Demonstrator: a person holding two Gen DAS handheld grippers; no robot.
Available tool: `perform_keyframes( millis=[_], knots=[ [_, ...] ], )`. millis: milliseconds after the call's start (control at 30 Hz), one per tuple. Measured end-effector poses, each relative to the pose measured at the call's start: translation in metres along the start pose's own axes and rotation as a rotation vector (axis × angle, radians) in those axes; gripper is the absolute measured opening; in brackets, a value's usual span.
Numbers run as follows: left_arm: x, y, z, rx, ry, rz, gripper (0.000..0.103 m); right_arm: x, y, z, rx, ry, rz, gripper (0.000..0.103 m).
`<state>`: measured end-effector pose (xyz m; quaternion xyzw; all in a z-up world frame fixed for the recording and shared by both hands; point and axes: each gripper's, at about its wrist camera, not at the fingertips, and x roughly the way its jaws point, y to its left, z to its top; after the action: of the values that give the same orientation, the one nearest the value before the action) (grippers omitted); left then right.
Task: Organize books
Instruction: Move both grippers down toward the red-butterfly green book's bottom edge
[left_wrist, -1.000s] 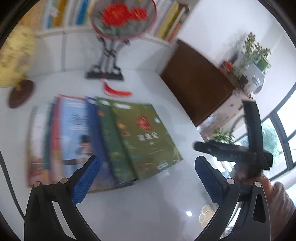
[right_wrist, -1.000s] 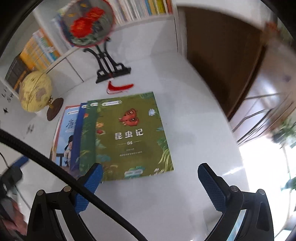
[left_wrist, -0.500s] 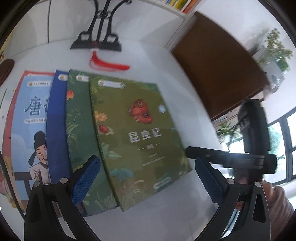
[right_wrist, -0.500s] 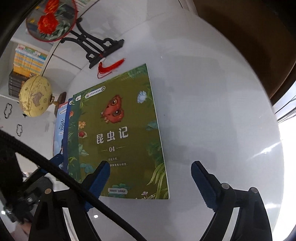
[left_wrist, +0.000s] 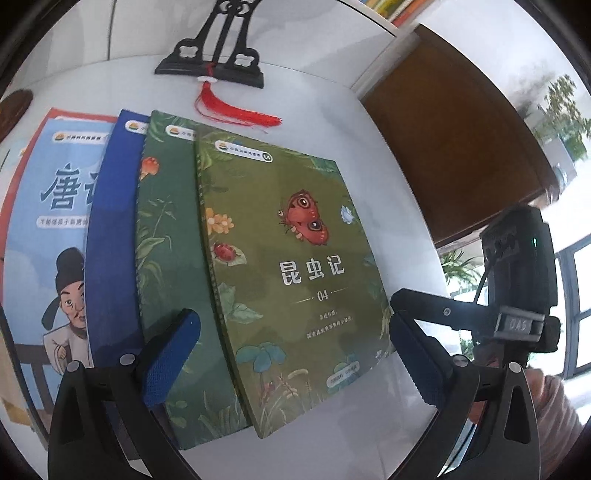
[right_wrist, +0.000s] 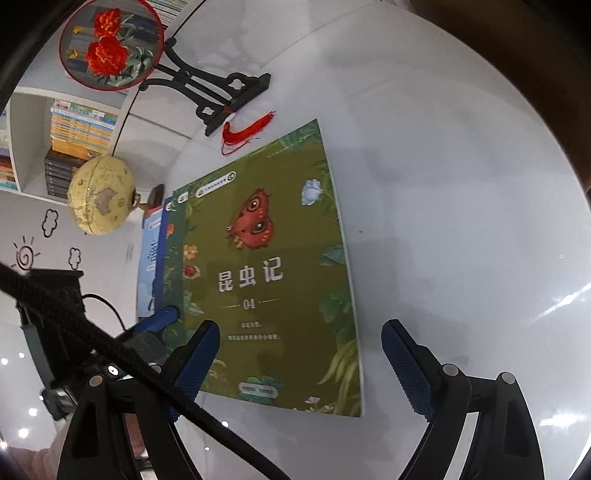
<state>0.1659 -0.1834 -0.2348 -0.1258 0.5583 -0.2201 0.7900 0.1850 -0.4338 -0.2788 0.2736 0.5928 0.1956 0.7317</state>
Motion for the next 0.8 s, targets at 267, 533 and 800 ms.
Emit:
perform_keyframes(
  millis=[267,533,800],
  knots=[
    [0.012,-0.009,0.005,0.047,-0.004,-0.008,0.102,0.007,0.006,0.0,0.005,0.005,0.06,0.095],
    [0.009,0.015,0.014,-0.145,-0.034,-0.128,0.102,0.003,0.003,-0.002,0.019,-0.015,0.055,0.096],
    [0.004,0.026,0.01,-0.333,-0.087,-0.318,0.099,-0.023,0.001,-0.01,0.001,-0.089,0.217,0.045]
  ],
)
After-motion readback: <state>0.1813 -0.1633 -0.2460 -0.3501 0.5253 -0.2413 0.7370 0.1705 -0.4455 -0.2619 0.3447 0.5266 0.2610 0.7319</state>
